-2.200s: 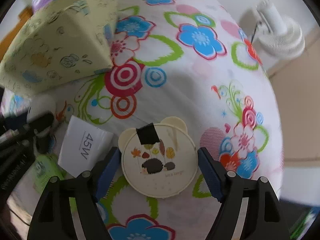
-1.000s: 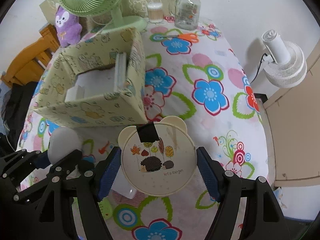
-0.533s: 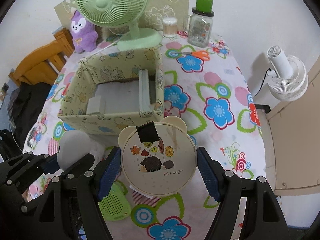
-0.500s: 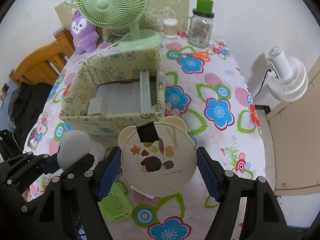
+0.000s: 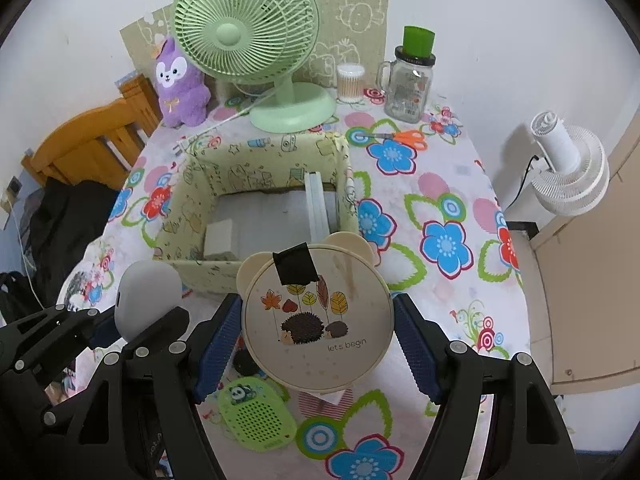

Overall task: Organize rigid objects
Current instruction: 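Carry the earbud case and coaster up over the fabric box with both tools, then open the right tool to drop the coaster into the fabric box, then lower the earbud case into the box and open the left tool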

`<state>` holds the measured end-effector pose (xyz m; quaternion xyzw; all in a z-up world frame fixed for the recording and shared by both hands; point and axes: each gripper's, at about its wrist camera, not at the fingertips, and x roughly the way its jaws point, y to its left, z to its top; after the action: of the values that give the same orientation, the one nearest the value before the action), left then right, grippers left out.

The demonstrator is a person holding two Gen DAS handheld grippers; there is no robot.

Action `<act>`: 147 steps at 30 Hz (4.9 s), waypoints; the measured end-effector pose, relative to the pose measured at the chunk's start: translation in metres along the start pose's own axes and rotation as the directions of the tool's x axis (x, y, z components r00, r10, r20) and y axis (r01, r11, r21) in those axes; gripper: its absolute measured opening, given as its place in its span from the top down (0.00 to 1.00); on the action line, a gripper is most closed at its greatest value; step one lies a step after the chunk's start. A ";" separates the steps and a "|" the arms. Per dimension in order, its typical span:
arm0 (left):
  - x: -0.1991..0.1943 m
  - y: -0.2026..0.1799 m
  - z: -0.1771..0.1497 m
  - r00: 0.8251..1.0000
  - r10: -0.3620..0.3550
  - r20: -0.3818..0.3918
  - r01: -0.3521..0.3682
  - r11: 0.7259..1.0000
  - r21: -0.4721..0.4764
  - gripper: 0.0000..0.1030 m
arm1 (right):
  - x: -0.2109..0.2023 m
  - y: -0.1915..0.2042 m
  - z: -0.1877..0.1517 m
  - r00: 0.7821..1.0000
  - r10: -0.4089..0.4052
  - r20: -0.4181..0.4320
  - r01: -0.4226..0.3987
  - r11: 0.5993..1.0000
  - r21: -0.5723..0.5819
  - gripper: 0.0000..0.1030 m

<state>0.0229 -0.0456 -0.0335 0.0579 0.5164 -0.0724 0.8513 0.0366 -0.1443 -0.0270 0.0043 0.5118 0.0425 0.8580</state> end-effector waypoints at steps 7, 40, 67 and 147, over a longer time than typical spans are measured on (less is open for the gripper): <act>0.001 0.014 0.000 1.000 -0.020 -0.004 0.021 0.999 0.038 0.80 | -0.003 0.014 0.000 1.000 -0.026 0.010 0.026 0.999 0.046 0.25; 0.018 0.034 0.043 1.000 0.012 0.015 -0.012 1.000 -0.015 0.80 | 0.023 0.020 0.052 1.000 0.012 0.000 -0.012 1.000 0.005 0.25; 0.069 0.046 0.071 0.997 0.044 -0.068 -0.047 0.998 -0.045 0.80 | 0.089 0.021 0.091 0.994 0.064 -0.089 -0.065 0.998 -0.017 0.25; 0.122 0.044 0.097 0.993 0.065 -0.099 -0.063 0.998 0.028 0.40 | 0.121 -0.002 0.096 0.981 0.100 -0.168 -0.082 0.991 0.111 0.20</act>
<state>0.1711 -0.0274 -0.0963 0.0885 0.5554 -0.0484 0.8255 0.1785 -0.1335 -0.0880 0.0682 0.5852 0.0553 0.8061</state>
